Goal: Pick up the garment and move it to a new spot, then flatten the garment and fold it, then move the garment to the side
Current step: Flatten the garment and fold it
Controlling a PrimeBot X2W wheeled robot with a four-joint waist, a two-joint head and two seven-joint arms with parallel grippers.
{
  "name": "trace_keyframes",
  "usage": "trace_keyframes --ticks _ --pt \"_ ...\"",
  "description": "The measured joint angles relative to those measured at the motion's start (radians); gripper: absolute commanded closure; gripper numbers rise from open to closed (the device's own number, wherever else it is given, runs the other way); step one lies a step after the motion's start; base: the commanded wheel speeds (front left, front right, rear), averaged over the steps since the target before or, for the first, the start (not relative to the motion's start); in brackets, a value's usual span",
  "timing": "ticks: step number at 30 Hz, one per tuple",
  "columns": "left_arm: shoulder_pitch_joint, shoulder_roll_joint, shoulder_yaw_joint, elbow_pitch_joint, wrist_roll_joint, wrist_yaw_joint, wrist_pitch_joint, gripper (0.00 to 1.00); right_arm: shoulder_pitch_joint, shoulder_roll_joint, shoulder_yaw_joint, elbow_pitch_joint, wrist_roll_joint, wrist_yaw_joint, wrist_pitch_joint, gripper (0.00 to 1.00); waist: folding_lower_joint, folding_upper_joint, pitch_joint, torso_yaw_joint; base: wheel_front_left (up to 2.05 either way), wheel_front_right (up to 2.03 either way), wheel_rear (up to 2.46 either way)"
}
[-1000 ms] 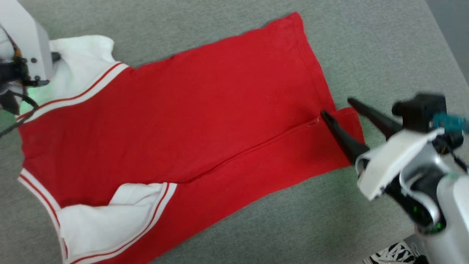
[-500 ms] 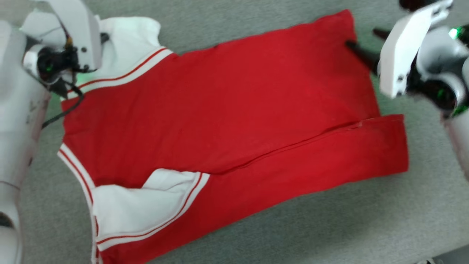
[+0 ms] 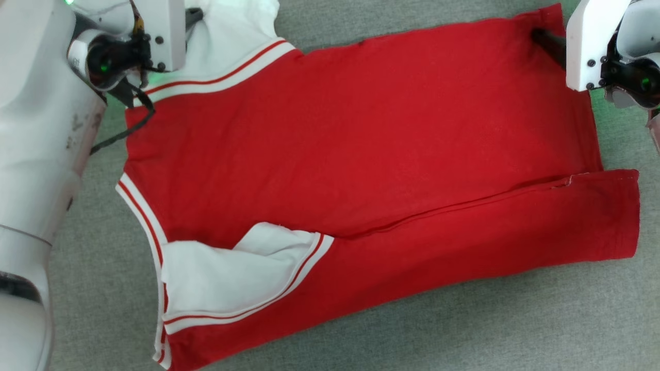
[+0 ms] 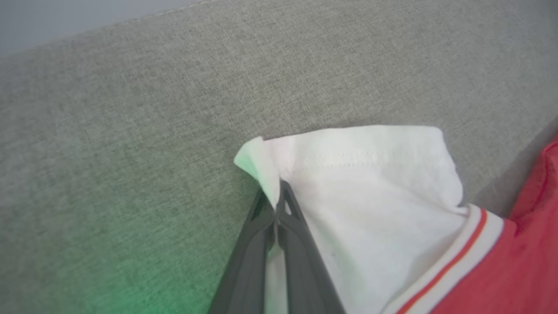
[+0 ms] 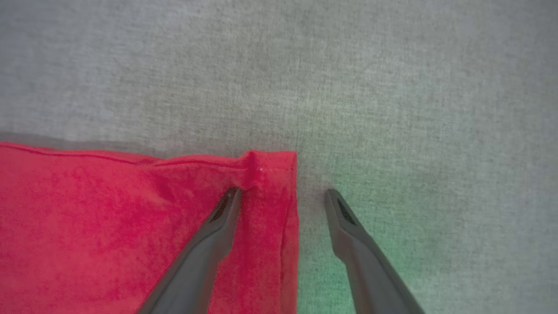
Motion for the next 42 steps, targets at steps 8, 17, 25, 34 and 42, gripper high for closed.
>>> trace_keyframes --ticks 8,17,25,34,42 --pt "0.042 0.004 -0.032 -0.03 -0.061 0.001 -0.11 1.0 0.005 0.002 0.06 0.053 0.023 0.001 -0.2 1.0 0.0 0.0 -0.034 0.012 0.0 0.0 0.0" --pt "0.158 0.056 -0.082 -0.235 -0.17 0.001 -0.316 1.0 0.131 -0.067 0.158 -0.027 0.104 0.001 -0.372 1.0 0.0 0.0 -0.149 0.036 0.0 0.0 0.0" --pt "0.358 0.189 -0.144 -0.539 -0.254 0.001 -0.409 1.0 0.288 -0.193 0.217 -0.175 0.197 0.002 -0.42 1.0 0.0001 0.0 -0.267 0.058 0.0 0.0 0.0" --pt "0.622 0.34 -0.135 -0.822 -0.311 0.06 -0.519 1.0 0.464 -0.312 0.204 -0.312 0.253 0.001 -0.431 1.0 0.0 0.0 -0.332 0.096 0.0 0.0 0.0" --pt "0.839 0.404 -0.132 -0.966 -0.351 0.145 -0.641 1.0 0.586 -0.341 0.138 -0.375 0.259 0.001 -0.42 1.0 0.0 0.0 -0.325 0.095 0.0 0.0 0.0"
